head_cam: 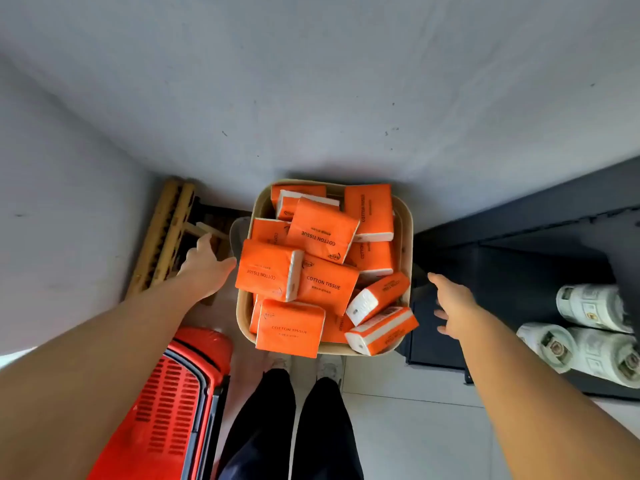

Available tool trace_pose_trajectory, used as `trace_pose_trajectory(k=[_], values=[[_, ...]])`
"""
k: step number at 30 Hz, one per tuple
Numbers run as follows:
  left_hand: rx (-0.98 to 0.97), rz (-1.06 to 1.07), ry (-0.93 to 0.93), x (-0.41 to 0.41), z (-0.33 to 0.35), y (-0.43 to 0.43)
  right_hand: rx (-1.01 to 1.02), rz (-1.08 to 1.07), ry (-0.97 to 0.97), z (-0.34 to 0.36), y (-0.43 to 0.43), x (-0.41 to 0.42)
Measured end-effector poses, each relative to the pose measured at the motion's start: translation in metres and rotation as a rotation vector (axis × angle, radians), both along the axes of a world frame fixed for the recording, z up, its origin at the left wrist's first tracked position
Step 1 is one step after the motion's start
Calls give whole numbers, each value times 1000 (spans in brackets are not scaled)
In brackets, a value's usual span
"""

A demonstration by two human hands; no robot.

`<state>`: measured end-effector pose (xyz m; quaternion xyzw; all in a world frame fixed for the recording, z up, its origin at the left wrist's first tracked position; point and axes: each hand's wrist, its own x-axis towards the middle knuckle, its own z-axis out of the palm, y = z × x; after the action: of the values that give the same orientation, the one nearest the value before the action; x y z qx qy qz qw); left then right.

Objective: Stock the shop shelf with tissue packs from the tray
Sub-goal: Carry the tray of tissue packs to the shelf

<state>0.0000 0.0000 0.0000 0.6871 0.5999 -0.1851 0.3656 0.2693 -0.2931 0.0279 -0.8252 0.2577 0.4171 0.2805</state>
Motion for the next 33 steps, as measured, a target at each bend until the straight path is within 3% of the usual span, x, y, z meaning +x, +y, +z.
trace_pose_trajectory(k=[5,8,14,18,22,28,33], values=[[-272,252,-228,14,-5,-2,329,-241,19,-5,1,-2],[-393,379,-322,22,-7,-4,338,-388,-46,-10,1,-3],[-187,502,-346,28,-15,2,385,-609,37,-13,1,-8],[-280,524,-282,28,-26,3,433,-567,47,-22,-2,-12],[-321,733,-306,37,-28,-2,374,-502,-6,-28,-3,-14],[-292,826,-343,53,-24,-8,255,-361,-36,-34,-2,-14],[-281,1030,-390,40,-31,8,180,-264,-108,-41,4,-14]])
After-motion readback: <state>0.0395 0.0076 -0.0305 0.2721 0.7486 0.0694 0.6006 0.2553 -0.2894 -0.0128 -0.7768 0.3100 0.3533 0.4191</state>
